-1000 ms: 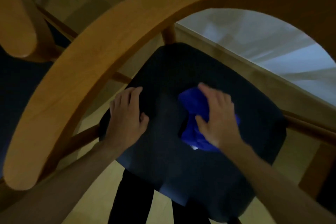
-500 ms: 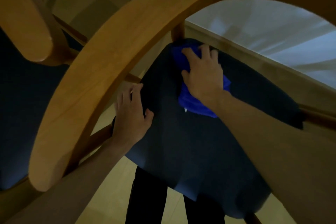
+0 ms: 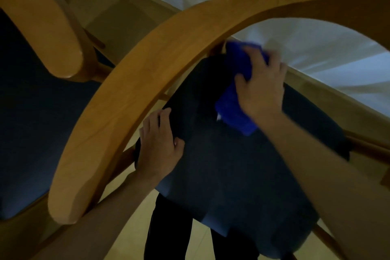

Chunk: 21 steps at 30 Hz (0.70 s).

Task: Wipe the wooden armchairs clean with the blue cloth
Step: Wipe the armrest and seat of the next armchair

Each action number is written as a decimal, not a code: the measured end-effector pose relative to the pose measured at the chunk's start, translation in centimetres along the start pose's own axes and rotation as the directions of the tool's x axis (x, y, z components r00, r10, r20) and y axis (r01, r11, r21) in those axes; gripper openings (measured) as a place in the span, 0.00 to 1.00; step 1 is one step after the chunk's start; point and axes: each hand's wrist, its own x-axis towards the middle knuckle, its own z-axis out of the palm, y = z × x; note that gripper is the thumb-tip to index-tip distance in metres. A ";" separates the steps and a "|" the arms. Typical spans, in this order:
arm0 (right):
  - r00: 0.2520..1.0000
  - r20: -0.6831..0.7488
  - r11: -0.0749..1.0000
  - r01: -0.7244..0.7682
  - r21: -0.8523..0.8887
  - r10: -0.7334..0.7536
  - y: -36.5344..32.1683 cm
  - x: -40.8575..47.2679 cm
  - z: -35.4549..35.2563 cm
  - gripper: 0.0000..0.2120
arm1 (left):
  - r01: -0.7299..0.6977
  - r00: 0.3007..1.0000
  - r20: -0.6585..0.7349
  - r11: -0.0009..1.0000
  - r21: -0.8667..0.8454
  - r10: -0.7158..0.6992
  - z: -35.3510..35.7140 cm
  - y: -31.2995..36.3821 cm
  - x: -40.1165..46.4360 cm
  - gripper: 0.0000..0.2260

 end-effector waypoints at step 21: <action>0.872 0.453 0.973 0.099 0.211 -0.187 1.7 -14.6 1.2 0.26 | -0.131 0.975 0.191 0.987 0.096 0.111 -1.9 0.0 -1.8 0.36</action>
